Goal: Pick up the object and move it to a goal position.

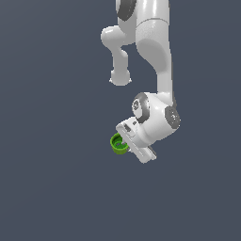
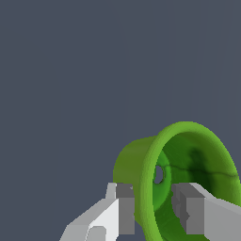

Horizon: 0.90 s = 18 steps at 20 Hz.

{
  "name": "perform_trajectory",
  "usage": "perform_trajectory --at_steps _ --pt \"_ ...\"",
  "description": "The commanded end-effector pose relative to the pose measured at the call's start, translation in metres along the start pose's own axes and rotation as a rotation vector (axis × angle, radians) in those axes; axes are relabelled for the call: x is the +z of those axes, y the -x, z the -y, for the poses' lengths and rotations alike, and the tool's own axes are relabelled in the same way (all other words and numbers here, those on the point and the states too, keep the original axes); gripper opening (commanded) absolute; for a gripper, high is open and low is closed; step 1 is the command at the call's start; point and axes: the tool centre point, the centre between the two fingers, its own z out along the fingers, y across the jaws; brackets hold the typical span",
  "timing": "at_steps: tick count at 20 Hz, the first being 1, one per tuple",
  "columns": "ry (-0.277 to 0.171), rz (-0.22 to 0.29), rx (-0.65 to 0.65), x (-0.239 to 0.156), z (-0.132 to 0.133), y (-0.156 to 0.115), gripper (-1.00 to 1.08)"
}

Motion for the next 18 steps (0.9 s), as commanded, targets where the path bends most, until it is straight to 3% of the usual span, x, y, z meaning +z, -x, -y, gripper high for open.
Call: perform_trajectory --at_steps 1,8,18 --pt "-0.001 -0.001 0.001 -0.001 -0.007 0.0 -1.0" --pt "-0.002 0.001 0.0 0.001 -0.04 0.005 -1.0" --pt "-0.002 0.003 -0.002 0.004 -0.108 0.013 -1.0"
